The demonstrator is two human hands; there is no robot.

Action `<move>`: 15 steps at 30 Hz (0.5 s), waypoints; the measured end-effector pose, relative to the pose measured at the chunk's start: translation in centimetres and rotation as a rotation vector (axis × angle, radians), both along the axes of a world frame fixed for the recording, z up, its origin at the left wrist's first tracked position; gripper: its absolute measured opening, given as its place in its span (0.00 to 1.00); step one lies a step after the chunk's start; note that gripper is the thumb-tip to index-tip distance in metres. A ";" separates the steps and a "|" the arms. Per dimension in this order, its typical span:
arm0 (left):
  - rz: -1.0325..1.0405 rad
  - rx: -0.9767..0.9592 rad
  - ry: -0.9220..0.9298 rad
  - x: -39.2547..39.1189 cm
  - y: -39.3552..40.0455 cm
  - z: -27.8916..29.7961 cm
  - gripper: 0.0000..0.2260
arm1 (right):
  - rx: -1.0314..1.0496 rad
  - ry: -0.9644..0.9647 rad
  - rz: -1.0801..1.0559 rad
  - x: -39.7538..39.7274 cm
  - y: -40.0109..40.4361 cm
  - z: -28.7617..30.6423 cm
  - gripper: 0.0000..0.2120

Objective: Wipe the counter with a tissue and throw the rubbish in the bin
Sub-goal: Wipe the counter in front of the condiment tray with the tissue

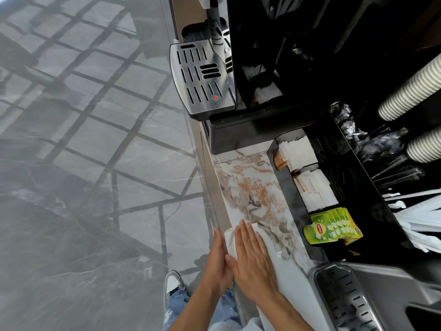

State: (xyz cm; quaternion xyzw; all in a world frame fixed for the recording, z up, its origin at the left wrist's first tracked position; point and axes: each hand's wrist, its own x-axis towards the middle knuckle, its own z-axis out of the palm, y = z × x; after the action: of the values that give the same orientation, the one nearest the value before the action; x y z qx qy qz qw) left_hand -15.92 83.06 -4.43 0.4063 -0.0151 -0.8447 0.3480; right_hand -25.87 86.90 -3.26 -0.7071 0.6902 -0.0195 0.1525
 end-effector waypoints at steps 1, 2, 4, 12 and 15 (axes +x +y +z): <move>0.000 0.011 0.026 0.1 0.0 0.0 0.33 | 0.000 -0.010 -0.006 0.2 0.0 -0.2 0.33; 0.002 0.028 0.051 0.2 0.0 -0.1 0.34 | 0.003 -0.020 -0.011 0.2 0.1 -0.5 0.33; 0.008 0.060 0.091 0.4 0.0 -0.3 0.35 | 0.019 -0.039 -0.008 0.4 0.2 -1.2 0.33; 0.027 0.142 0.170 0.6 0.3 -1.0 0.28 | 0.118 -0.077 -0.025 1.5 0.3 -2.9 0.32; 0.046 0.162 0.209 0.6 0.5 -1.0 0.29 | 0.099 -0.087 0.001 1.3 0.2 -1.9 0.32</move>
State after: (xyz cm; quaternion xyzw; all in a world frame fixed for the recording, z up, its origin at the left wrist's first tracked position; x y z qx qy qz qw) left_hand -15.32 83.54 -5.38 0.3431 0.0986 -0.8728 0.3329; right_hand -24.57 87.09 -5.19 -0.6975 0.6827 -0.0159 0.2173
